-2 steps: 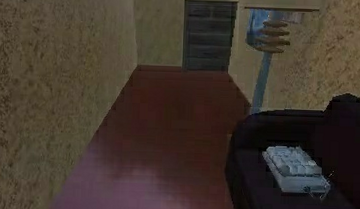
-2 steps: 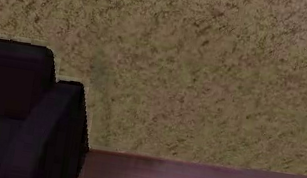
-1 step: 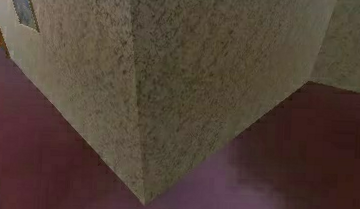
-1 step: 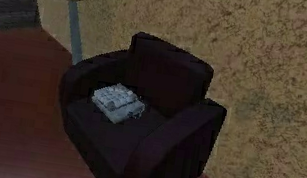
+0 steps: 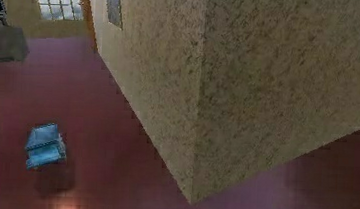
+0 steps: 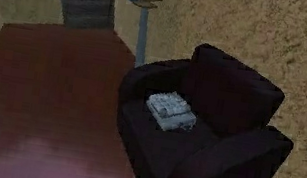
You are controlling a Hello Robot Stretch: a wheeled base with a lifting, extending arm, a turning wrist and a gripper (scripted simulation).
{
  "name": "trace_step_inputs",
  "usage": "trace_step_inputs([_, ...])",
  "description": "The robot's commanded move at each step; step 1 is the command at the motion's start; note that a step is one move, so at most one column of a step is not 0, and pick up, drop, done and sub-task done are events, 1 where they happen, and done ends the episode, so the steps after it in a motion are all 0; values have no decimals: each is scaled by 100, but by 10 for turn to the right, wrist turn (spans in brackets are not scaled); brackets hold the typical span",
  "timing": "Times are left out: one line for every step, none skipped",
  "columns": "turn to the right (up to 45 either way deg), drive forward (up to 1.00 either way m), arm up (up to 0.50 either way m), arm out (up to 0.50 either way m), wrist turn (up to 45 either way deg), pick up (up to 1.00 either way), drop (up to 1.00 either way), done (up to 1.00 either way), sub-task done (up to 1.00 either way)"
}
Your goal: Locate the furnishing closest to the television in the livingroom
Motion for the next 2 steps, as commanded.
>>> trace_step_inputs([0, 30, 0, 0, 0, 0, 0, 0, 0])
trace_step_inputs([450, 0, 0, 0, 0, 0, 0, 0, 0])
